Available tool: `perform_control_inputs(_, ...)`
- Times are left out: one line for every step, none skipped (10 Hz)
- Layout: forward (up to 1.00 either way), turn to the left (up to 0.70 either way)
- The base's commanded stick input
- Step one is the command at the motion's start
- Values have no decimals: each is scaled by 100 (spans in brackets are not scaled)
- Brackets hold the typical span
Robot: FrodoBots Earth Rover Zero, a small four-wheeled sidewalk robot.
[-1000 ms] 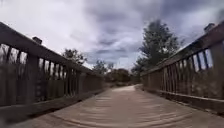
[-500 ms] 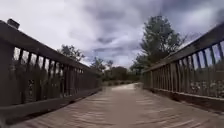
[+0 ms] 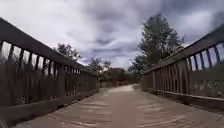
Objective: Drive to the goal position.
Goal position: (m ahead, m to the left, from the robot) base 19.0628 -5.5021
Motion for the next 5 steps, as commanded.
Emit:
perform_control_inputs(85,0)
perform_control_inputs(85,0)
perform_control_inputs(85,0)
perform_control_inputs(85,0)
perform_control_inputs(85,0)
